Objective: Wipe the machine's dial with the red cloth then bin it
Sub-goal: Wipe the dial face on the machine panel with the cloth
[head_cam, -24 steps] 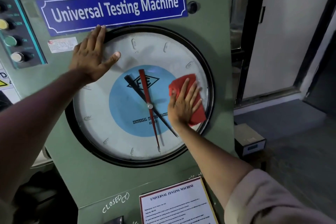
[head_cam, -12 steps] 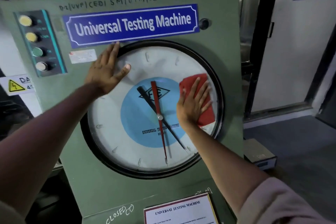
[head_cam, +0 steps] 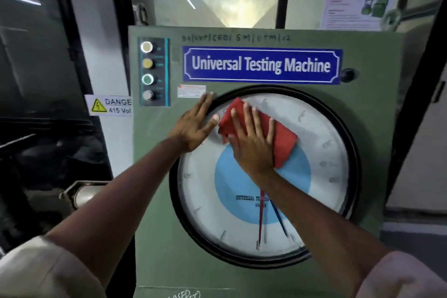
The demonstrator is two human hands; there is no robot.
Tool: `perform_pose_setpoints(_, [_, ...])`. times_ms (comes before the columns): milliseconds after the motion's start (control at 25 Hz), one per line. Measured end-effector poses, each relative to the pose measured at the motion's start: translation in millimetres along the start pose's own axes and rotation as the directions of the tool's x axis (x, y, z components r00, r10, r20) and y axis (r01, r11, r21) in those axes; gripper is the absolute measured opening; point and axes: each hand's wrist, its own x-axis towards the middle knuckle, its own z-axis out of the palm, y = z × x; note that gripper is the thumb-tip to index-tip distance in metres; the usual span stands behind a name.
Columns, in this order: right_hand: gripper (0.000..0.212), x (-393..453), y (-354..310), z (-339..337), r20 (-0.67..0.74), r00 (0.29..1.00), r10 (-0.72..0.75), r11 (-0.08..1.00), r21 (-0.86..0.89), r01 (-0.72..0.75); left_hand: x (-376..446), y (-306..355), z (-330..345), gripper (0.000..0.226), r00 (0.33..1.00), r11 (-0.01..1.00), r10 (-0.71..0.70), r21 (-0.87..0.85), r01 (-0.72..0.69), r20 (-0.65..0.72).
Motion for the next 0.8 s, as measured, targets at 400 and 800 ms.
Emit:
perform_pose_setpoints(400, [0.076,-49.0,5.6,8.1,0.229,0.834,-0.503,0.851,-0.037,0.523,-7.3,3.6,2.6,0.074,0.997,0.977,-0.02,0.211,0.036,-0.076])
perform_pose_setpoints(800, [0.084,-136.7,-42.4,31.3,0.286,0.696,-0.659,0.737,0.059,0.674,-0.4,-2.6,13.7,0.08,0.994,0.975,0.003,0.221,0.022,-0.112])
